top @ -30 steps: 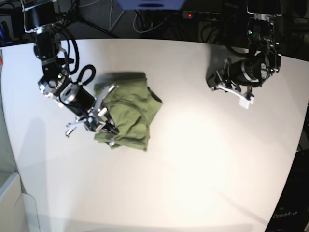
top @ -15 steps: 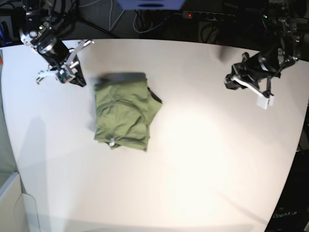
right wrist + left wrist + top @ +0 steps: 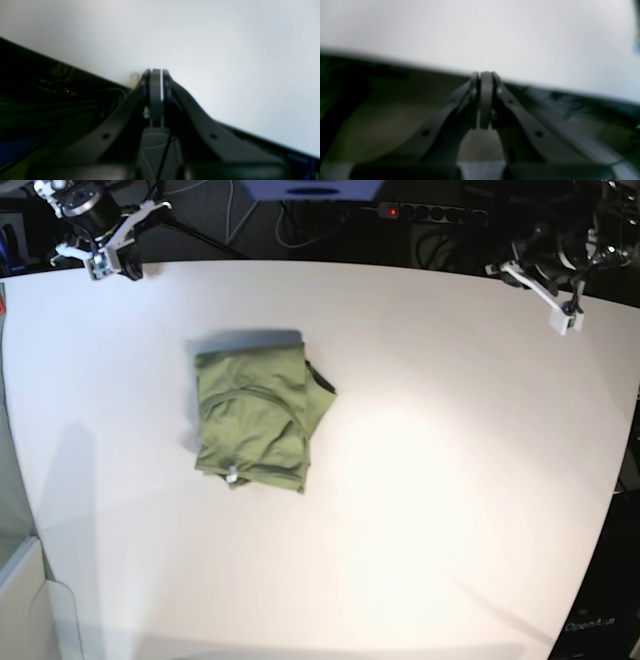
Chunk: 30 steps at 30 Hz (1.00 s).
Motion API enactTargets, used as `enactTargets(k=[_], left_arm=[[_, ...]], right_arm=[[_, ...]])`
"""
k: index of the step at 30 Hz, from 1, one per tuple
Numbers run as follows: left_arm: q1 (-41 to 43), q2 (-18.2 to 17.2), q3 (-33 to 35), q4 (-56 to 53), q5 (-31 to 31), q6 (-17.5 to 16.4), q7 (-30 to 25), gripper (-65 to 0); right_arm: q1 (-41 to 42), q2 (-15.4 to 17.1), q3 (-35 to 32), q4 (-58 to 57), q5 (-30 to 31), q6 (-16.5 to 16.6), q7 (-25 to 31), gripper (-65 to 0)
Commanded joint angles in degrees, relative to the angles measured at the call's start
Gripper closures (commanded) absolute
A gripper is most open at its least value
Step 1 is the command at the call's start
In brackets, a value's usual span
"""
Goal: Fold the T-shirt properly
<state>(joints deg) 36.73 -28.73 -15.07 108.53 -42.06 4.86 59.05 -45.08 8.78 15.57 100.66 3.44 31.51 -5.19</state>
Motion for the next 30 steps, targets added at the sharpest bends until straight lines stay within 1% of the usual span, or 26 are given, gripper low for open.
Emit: enactTargets(k=[1,5,7,10,13,16,19,24,26,29,30], left_arm=[[0.5,-0.6,0.2,1.0,1.7,-0.2,-0.7,-1.6],[1.3,0.9,6.0,-0.1,9.5,-0.2,-0.8,-1.6],[1.3,2.2,9.7,-1.8,12.6,-0.2,-0.8,-1.6],[0.9,4.8,12.9,-4.8,16.9,-0.2,-1.1,-1.6],[1.3,6.5,15.6,-7.2,20.0,-0.2,-4.6,-1.6],[1.4,6.6,18.5,-9.8,20.8,-0.2,-6.9,-1.6],[1.0,6.7,20.8,-14.9,20.8,-0.2,-10.1,-1.6],[-1.3,6.7,26.2,-25.7,20.7,-0.2,-18.0,-1.6],[-2.8,6.8,28.2,-30.2,20.7,-0.2,-19.9,-1.5],[-4.7,7.3,30.1,-36.3,20.5,-0.2,-23.6,-1.5],[-5.3,8.3,30.1,-38.5,20.6,-0.2,-25.0,-1.5]], right_arm=[[-0.7,0.1,0.5,-0.8,0.5,0.2,1.2,0.0],[-0.4,0.1,0.5,-5.8,0.5,0.2,1.5,0.0],[-0.6,0.1,0.5,-8.0,0.5,0.2,3.3,0.0],[-0.7,0.1,0.5,-11.8,0.5,0.2,6.6,0.0],[-1.4,0.1,0.5,-15.2,0.3,0.2,9.7,0.0],[-2.3,0.1,0.5,-18.3,0.3,0.2,12.7,0.0],[-1.8,0.1,0.5,-24.7,0.3,0.2,16.4,0.0],[1.3,0.4,0.5,-36.7,0.3,0.2,23.7,0.0],[2.6,0.6,0.5,-40.8,0.3,0.2,26.5,0.0],[5.0,1.5,0.2,-47.6,0.3,0.2,28.8,0.0],[6.8,1.6,0.1,-50.6,0.2,0.2,29.2,0.0]])
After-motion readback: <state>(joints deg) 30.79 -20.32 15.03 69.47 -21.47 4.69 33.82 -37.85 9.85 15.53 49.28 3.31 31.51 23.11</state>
